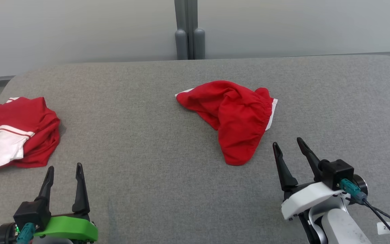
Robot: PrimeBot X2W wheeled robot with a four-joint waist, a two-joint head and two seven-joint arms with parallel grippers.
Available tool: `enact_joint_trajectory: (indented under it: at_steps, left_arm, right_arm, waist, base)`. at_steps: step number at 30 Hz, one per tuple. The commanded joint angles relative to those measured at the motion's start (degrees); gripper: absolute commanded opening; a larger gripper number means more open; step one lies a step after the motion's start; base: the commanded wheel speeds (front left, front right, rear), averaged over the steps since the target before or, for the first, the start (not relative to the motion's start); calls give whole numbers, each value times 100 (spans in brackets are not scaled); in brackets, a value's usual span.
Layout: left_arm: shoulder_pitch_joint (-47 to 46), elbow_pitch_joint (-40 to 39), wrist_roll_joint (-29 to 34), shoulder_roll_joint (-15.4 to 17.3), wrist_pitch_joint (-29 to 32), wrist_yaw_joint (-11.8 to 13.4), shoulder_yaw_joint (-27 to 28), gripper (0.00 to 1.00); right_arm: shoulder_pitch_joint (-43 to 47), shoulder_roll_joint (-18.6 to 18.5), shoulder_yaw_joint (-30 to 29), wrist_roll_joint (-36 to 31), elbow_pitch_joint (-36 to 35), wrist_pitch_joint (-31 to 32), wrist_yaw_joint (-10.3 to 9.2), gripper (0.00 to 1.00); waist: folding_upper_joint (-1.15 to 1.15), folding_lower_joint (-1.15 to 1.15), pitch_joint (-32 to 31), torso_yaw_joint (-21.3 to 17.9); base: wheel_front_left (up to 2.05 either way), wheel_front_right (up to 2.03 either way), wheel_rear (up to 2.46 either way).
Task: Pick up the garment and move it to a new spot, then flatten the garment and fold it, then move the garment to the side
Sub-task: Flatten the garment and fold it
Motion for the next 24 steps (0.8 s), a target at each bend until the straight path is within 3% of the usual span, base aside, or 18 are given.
enact_joint_trajectory:
  at_steps: [1, 10, 22, 23, 24]
  left_arm:
    - [-113, 23, 18, 3, -3, -19, -19, 100]
    - [-343, 111, -22, -14, -3, -35, -227, 100]
    - [-629, 190, -74, -25, -3, -36, -469, 100]
    - [-656, 201, -79, -26, -3, -37, -489, 100]
    - [-675, 205, -80, -27, -3, -38, -500, 100]
  right_arm:
    - [-140, -55, 37, -39, 107, -20, -2, 100]
    - [-873, -327, 382, 129, 1264, -20, -2, 100]
    - [-1588, -380, 501, 360, 2634, -19, -2, 100]
    - [-1629, -364, 508, 398, 2725, -19, -2, 95]
    - [-1668, -366, 511, 419, 2763, -19, -2, 42]
  waist:
    - [0, 0, 69, 88]
    - [0, 0, 365, 470]
    - [0, 0, 698, 840]
    - [0, 0, 710, 862]
    - [0, 0, 721, 878]
  base:
    - [0, 0, 0]
    - [0, 0, 0]
    - [0, 0, 0]
    - [0, 0, 0]
    - [0, 0, 0]
